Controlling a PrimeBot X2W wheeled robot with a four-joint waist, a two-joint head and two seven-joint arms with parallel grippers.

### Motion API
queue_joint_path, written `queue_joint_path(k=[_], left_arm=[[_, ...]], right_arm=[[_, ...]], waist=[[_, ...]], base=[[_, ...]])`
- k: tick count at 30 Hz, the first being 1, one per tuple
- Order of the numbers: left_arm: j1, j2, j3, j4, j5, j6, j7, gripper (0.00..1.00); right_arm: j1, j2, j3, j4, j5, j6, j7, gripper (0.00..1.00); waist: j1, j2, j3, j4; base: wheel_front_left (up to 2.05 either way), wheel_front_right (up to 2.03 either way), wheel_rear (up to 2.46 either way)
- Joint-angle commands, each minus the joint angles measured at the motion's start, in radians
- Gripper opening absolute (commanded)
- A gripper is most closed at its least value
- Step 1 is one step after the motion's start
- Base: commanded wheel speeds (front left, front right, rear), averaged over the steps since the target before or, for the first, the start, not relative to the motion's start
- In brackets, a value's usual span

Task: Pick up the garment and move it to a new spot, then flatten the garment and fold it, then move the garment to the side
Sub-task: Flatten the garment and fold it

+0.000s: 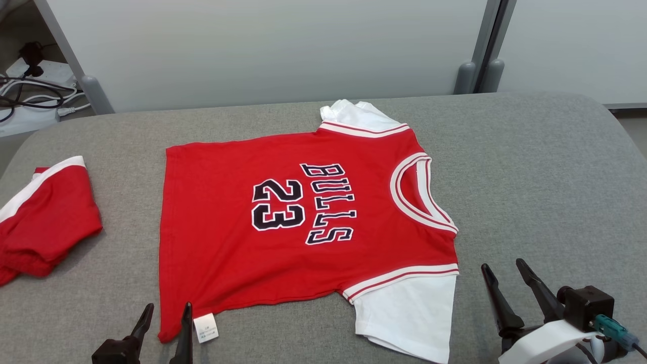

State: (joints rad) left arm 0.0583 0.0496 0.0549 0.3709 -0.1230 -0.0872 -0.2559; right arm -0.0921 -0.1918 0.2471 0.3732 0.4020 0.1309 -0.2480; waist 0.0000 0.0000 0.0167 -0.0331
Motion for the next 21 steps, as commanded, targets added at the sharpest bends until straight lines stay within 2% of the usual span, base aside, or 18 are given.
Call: queue_joint_path(k=[1, 11, 21], left_arm=[[-0.038, 0.006, 0.036, -0.018, 0.005, -0.004, -0.006, 1.00], [-0.040, 0.003, 0.035, 0.011, 0.011, -0.011, -0.006, 1.00], [-0.068, 0.019, 0.018, 0.147, 0.062, -0.003, -0.006, 1.00]], right_arm=[[-0.024, -0.012, 0.021, -0.017, -0.010, 0.000, -0.014, 1.00], [-0.024, -0.014, 0.040, -0.003, -0.002, 0.000, -0.014, 1.00], [-0.044, -0.019, 0.074, 0.024, 0.011, 0.000, -0.014, 1.00]], waist=[[0.0000, 0.0000, 0.001, 0.000], [0.0000, 0.0000, 0.003, -0.001], [0.0000, 0.0000, 0.032, -0.011]], base=[[0.00, 0.00, 0.00], [0.00, 0.00, 0.00], [0.00, 0.00, 0.00]])
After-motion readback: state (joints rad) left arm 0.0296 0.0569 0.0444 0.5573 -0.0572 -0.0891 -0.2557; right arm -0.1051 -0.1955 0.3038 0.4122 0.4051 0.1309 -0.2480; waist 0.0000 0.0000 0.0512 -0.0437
